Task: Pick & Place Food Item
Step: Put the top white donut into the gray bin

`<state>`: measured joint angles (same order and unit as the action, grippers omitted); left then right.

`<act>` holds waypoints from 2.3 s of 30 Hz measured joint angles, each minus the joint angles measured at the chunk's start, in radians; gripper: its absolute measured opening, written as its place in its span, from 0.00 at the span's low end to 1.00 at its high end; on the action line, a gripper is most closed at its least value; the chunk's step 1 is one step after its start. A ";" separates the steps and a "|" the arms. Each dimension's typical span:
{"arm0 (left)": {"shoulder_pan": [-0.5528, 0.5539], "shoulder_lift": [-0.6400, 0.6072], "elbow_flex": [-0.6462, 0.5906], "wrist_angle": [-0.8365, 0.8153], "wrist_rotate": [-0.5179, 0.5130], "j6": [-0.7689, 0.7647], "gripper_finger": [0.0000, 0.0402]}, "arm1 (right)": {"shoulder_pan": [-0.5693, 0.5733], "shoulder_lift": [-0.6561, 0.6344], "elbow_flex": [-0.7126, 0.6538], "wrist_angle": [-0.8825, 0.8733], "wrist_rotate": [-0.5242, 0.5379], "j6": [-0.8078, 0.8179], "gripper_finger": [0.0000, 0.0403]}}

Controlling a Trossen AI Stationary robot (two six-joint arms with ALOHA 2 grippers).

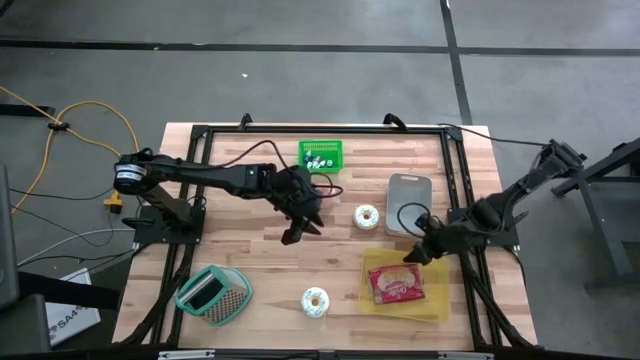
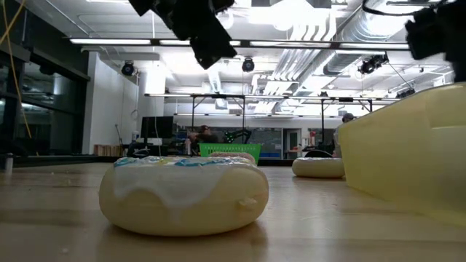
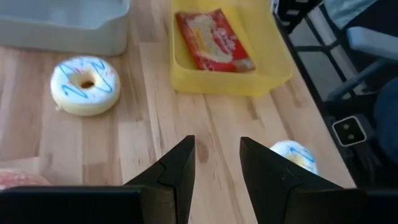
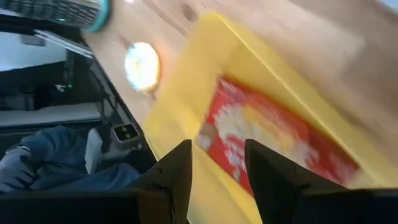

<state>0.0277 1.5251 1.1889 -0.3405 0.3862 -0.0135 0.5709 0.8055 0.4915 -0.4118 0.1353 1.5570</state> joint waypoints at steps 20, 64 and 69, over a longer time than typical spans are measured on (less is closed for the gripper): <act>-0.006 -0.140 0.000 0.000 -0.091 0.014 0.30 | -0.370 0.067 0.000 0.433 -0.197 -0.876 0.33; -0.094 -0.302 0.002 -0.024 -0.100 0.089 0.30 | -0.593 0.744 0.558 -0.240 -0.159 -1.113 0.33; -0.139 -0.302 0.002 -0.038 -0.131 0.094 0.30 | -0.594 0.752 0.558 -0.250 -0.125 -1.116 0.33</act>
<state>-0.1112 1.2236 1.1904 -0.3782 0.2550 0.0803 -0.0227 1.5574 1.0500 -0.6619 0.0100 0.4414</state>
